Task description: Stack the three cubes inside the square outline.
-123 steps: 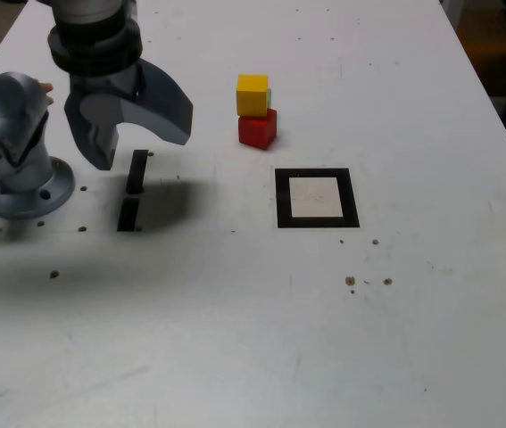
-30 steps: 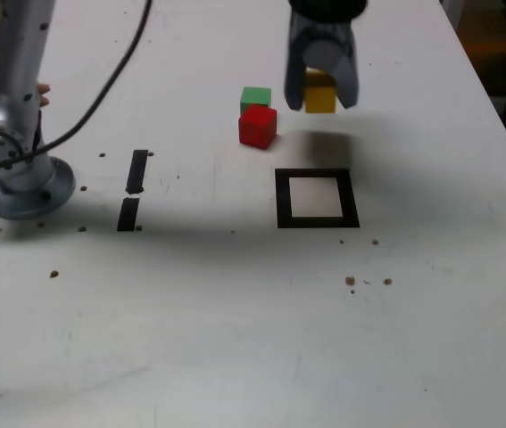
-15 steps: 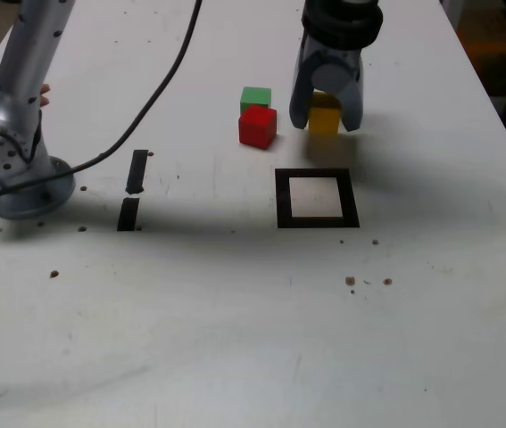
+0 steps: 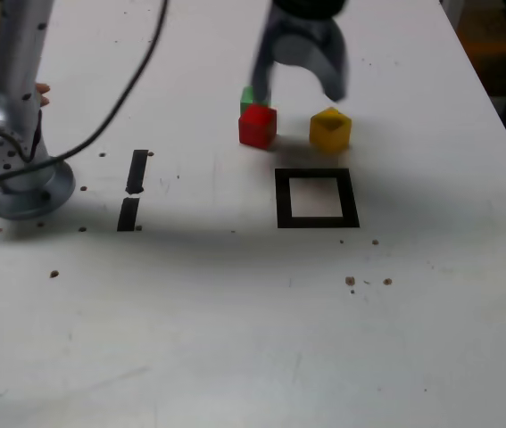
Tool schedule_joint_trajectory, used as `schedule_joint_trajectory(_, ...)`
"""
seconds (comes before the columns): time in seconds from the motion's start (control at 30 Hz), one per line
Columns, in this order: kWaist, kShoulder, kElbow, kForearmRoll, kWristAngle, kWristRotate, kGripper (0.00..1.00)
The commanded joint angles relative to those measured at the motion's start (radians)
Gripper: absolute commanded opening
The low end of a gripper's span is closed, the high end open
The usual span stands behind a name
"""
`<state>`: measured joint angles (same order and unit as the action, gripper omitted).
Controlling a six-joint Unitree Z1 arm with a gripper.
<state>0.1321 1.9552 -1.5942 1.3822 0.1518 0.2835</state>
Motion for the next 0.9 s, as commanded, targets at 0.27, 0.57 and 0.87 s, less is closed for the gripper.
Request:
schedule_joint_trajectory(0.27, 0.028, -0.162, 0.328, -0.144, 0.018, 0.008, 0.93)
schedule_joint_trajectory(0.57, 0.047, -0.118, 0.408, -0.306, 0.038, 0.021, 0.85)
schedule_joint_trajectory(0.87, 0.047, -0.043, 0.401, -0.367, 0.039, 0.023, 0.72)
